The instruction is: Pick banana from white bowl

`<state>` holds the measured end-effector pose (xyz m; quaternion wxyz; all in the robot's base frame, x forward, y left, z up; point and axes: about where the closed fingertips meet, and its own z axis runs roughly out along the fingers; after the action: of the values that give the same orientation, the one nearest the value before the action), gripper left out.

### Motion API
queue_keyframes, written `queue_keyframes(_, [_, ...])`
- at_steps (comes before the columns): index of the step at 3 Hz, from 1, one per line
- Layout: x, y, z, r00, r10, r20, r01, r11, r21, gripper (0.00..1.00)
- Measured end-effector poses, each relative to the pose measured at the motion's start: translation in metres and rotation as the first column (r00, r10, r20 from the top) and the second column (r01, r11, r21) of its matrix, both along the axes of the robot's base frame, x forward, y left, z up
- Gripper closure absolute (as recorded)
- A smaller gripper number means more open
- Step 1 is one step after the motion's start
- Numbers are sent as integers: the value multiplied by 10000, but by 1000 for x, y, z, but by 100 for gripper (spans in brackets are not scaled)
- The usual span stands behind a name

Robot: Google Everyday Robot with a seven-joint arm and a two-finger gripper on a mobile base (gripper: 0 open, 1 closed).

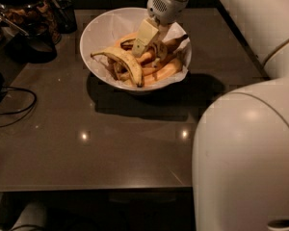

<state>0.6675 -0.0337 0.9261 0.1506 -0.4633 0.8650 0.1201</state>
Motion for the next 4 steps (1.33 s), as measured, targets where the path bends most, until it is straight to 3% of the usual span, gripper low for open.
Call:
queue_keyframes(1, [3,1,-7,9999,64,126,-60,9996,-287,41])
queue_keyframes(3, [3,1,-7,9999,66,129,-63,9996,-288,88])
queue_keyframes(4, [0,-1,-1,9993,247,268,-243,9996,-159,100])
